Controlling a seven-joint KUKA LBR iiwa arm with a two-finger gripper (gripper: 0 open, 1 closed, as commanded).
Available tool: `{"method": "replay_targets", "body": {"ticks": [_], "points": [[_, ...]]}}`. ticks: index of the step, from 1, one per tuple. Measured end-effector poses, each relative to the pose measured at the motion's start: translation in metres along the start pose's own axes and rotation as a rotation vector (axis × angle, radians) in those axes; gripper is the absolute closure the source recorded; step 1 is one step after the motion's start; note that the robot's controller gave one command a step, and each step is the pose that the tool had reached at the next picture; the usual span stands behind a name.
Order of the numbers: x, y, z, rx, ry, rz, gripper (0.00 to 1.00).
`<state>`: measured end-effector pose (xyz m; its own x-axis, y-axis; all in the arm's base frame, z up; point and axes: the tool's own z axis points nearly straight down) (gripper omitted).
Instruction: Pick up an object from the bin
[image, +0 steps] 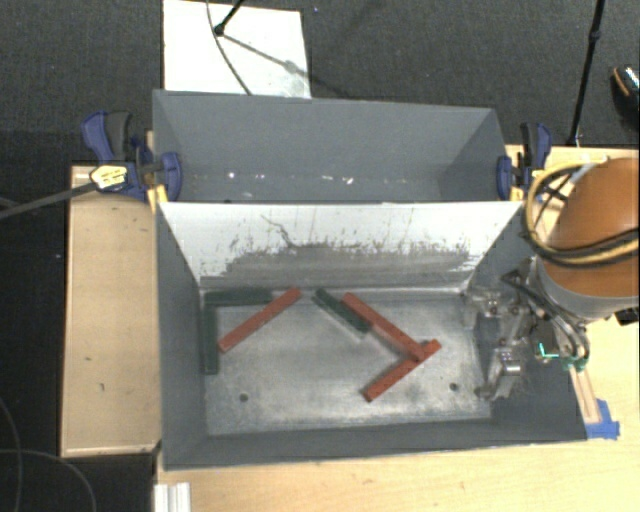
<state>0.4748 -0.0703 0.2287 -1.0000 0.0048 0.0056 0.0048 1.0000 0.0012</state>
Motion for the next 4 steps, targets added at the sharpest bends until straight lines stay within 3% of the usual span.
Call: {"method": "replay_targets", "body": {"ticks": [1,2,3,4], "points": [[-0.064,0.045,0.086,0.000,-0.005,-0.315,0.00],[-0.061,0.032,0.158,0.001,-0.022,-0.250,0.00],[-0.109,0.004,0.157,0.005,-0.010,-0.915,0.00],[-0.088,0.036,0.158,0.001,-0.006,-0.739,0.00]]}}
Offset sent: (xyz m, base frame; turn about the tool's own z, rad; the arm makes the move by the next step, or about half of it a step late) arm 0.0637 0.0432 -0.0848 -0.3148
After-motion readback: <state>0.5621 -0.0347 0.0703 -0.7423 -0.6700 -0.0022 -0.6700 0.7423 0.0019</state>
